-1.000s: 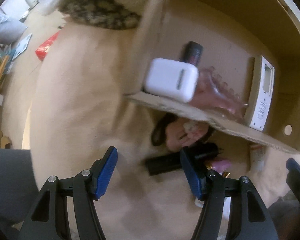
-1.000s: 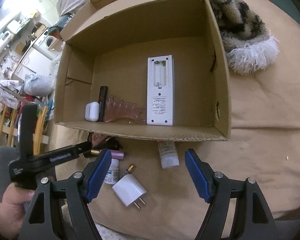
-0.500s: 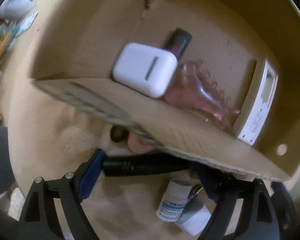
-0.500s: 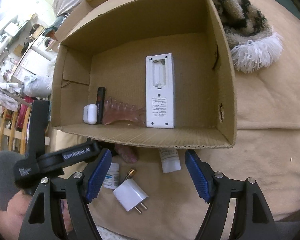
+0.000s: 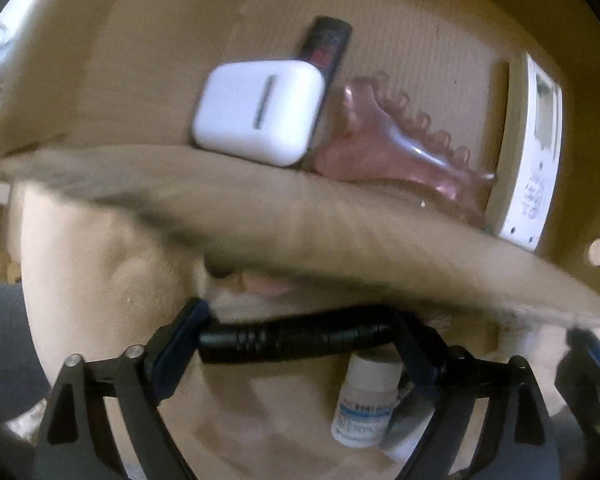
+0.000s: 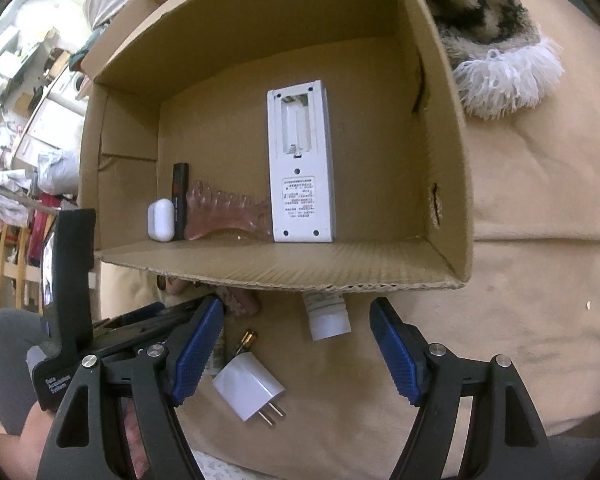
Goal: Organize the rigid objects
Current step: 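Grasp the black flashlight with the left tool while the right tool grasps the white plug charger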
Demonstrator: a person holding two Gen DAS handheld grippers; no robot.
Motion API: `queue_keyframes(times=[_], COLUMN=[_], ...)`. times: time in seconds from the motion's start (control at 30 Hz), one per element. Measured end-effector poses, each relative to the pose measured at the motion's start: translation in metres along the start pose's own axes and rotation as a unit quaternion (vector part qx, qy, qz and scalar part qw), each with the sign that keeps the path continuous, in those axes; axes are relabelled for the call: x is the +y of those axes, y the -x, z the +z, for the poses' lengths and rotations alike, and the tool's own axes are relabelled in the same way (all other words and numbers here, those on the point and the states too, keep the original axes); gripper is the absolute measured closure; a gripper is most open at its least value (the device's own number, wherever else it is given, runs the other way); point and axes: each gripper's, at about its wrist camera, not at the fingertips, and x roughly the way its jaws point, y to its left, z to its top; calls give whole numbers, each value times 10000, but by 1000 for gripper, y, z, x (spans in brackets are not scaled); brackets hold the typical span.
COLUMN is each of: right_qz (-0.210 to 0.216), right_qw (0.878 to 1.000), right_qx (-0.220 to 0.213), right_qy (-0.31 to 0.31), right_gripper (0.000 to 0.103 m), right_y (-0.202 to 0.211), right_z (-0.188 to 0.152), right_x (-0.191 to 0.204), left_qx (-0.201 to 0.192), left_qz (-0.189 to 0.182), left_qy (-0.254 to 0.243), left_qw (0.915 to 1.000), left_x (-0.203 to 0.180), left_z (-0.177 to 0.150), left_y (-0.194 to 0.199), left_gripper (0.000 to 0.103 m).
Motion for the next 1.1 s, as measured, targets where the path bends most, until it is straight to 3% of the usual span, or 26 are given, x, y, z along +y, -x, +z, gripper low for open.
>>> queue_keyframes(times=[0.27, 0.4, 0.57, 0.8, 0.87, 0.93, 1.1], right_qz=[-60, 138, -80, -884, -936, -1027, -983], right_qw=[9997, 9959, 9765, 9510, 9458, 9437, 9468], right_qx=[186, 610, 1169, 1317, 1347, 1313, 1193], right_qy=[127, 649, 1807, 2655, 2804, 2857, 2822], right_gripper=[23, 23, 23, 23, 29, 51, 60], right_y=[-5, -17, -40, -65, -68, -68, -59], right_z=[-8, -18, -46, -63, -66, -68, -69], right_x=[1, 19, 62, 87, 90, 90, 85], left_qx=[-4, 4, -235, -479, -497, -539, -541], left_qz=[180, 313, 447, 526, 470, 499, 456], left_qy=[-419, -454, -621, -882, -842, -853, -791], left_qw=[9990, 9985, 9968, 9936, 9941, 9936, 9944], left_x=[0, 14, 28, 34, 39, 41, 47], left_z=[2, 2, -8, -19, -30, -31, -34], left_y=[10, 24, 48, 62, 64, 64, 64], left_gripper=[17, 17, 17, 17, 17, 17, 17])
